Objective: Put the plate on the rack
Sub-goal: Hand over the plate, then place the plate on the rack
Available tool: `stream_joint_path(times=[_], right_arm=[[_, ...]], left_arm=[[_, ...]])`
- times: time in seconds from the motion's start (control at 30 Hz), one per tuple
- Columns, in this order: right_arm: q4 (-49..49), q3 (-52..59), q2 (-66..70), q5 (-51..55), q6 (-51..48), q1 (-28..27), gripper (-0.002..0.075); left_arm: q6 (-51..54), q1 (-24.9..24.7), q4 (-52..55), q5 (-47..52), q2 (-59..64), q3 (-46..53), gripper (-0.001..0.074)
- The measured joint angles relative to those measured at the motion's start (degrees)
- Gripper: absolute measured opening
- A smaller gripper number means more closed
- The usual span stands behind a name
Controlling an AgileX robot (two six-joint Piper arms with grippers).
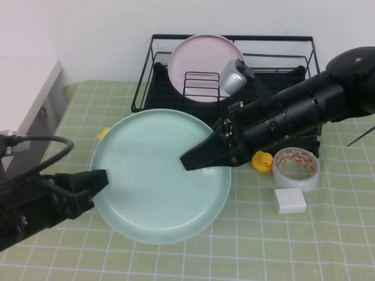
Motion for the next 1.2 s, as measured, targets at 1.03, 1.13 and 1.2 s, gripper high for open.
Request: stream_joint_path(times=[1.03, 1.13, 1.2], right_arm=[[-3.92, -29.03, 9.92, -7.18, -13.54, -7.99, 0.0141], [-4.10, -39.14, 15.42, -4.72, -13.54, -9.56, 0.0141], [-4.10, -44.82, 18.72, -5.62, -13.54, -9.98, 0.0141]], left_arm=[[-25.54, 0.00, 21.58, -4.63, -36.03, 7.71, 0.0001], [-34.05, 0.00, 29.23, -1.66, -36.68, 9.04, 0.0000], [-37.26, 0.00, 31.96, -0.98, -36.68, 9.20, 0.0000]])
